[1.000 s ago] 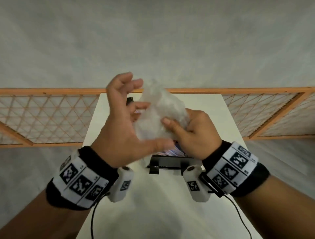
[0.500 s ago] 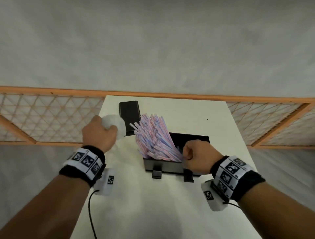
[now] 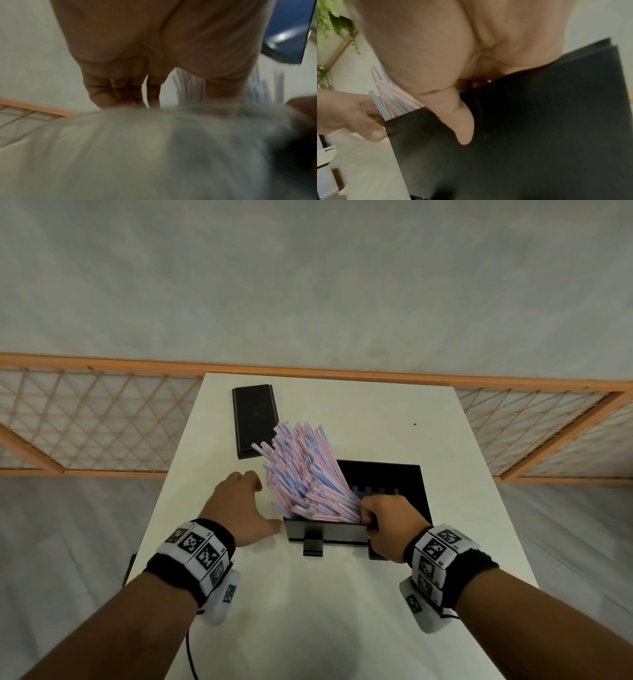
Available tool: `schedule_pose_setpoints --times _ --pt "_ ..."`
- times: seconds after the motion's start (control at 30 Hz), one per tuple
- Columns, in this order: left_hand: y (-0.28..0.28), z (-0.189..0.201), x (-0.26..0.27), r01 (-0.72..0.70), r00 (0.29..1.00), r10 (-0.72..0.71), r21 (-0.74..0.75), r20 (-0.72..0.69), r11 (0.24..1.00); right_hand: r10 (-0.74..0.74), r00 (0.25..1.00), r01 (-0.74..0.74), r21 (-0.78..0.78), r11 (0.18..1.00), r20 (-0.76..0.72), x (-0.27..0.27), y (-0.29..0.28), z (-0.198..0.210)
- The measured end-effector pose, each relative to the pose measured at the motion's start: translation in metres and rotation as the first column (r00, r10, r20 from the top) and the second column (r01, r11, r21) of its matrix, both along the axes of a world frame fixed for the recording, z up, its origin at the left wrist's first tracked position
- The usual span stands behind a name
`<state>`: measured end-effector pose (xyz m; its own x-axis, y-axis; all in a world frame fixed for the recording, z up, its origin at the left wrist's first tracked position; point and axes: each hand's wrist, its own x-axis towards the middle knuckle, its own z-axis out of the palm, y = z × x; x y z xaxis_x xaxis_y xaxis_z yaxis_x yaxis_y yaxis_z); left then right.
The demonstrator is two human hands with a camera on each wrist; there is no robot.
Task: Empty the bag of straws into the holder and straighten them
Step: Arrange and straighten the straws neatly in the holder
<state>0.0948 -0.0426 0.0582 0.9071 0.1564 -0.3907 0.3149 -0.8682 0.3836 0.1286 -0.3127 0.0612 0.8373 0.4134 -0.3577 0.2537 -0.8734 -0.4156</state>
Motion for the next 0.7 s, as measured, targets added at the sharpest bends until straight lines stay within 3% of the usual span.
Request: schedule_pose_setpoints --times 0.23,0.53,0.7 --pt "-0.022 0.031 -0.02 0.12 0.993 -0.116 -0.203 0.029 0.972 -0.018 1.0 0.019 0.085 0.996 -0.015 -0.013 -0.002 0.005" --pt "-0.042 0.011 -0.032 -0.065 0.984 0.12 -0.367 0.13 0.928 0.021 0.995 -0.044 0.233 0.972 0.101 -0.017 0.007 -0.008" --pt "-0.053 0.003 -0.034 -0.115 0.976 0.189 -0.487 0.105 0.866 0.053 0.997 -0.057 0.076 0.995 0.048 -0.017 0.008 -0.008"
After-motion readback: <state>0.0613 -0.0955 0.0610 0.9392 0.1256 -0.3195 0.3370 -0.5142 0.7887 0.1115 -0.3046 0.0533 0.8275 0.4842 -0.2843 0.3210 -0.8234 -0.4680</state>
